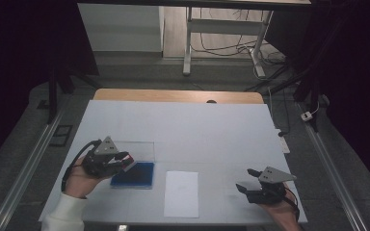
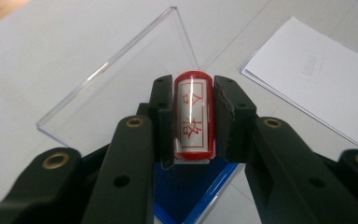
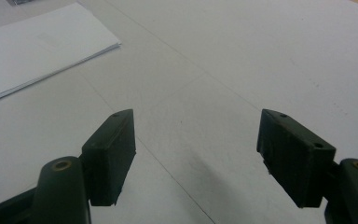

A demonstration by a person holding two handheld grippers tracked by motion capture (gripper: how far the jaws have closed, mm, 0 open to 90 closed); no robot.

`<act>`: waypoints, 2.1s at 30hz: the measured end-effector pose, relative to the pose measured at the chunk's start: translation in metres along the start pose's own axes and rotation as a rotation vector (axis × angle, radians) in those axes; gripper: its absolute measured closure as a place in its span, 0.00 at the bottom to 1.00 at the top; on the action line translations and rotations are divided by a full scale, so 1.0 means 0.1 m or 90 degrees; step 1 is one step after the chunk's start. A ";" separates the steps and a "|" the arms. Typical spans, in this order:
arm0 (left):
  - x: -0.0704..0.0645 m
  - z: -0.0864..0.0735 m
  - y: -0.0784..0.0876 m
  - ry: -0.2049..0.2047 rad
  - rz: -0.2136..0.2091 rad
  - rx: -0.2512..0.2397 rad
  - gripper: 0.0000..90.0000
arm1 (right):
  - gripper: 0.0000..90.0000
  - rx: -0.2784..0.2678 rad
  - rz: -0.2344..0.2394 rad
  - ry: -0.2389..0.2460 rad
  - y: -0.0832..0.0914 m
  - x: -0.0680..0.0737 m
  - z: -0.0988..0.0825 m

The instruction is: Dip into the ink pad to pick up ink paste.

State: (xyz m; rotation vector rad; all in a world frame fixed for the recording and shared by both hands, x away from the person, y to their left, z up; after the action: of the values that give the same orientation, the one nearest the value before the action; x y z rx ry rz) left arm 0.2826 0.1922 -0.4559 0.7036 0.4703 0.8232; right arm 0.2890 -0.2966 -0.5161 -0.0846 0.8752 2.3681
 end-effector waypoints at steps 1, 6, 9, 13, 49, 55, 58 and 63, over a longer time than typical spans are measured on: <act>0.01 -0.01 -0.02 0.003 -0.001 0.006 0.78 | 0.31 0.001 0.000 0.001 0.00 0.00 0.00; 0.07 -0.06 -0.13 0.018 0.014 0.033 0.78 | 0.31 0.006 0.002 0.000 0.00 0.00 0.00; 0.10 -0.08 -0.18 0.024 0.012 0.049 0.78 | 0.31 0.008 0.002 -0.001 0.00 0.00 -0.01; 0.12 -0.11 -0.24 0.027 0.012 0.063 0.78 | 0.31 0.006 0.005 0.000 0.00 0.00 -0.01; 0.17 -0.19 -0.41 0.039 -0.004 0.105 0.78 | 0.31 0.017 0.001 0.000 -0.01 0.00 -0.02; 0.14 -0.18 -0.43 0.038 0.008 0.124 0.78 | 0.31 0.015 0.005 0.001 -0.02 0.01 -0.01; 0.13 -0.17 -0.45 0.033 0.013 0.132 0.78 | 0.31 0.019 0.002 0.002 -0.02 0.02 -0.01; 0.13 -0.18 -0.46 0.034 0.015 0.132 0.79 | 0.31 0.017 0.008 0.001 -0.03 0.03 0.00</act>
State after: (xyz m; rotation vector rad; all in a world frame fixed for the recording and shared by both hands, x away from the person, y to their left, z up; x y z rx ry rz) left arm 0.3020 0.1872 -0.5035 0.8822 0.6022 0.8237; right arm 0.2880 -0.2936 -0.5183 -0.0714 0.9112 2.3668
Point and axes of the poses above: each handheld gripper's, and its own axes: y roughly backward along the jaws, z roughly out of its top, x roughly to its left, the point moved 2 cm from there along -y, roughly forward along the jaws, and after that the axes turned 12 degrees about y, right-handed, at the moved point
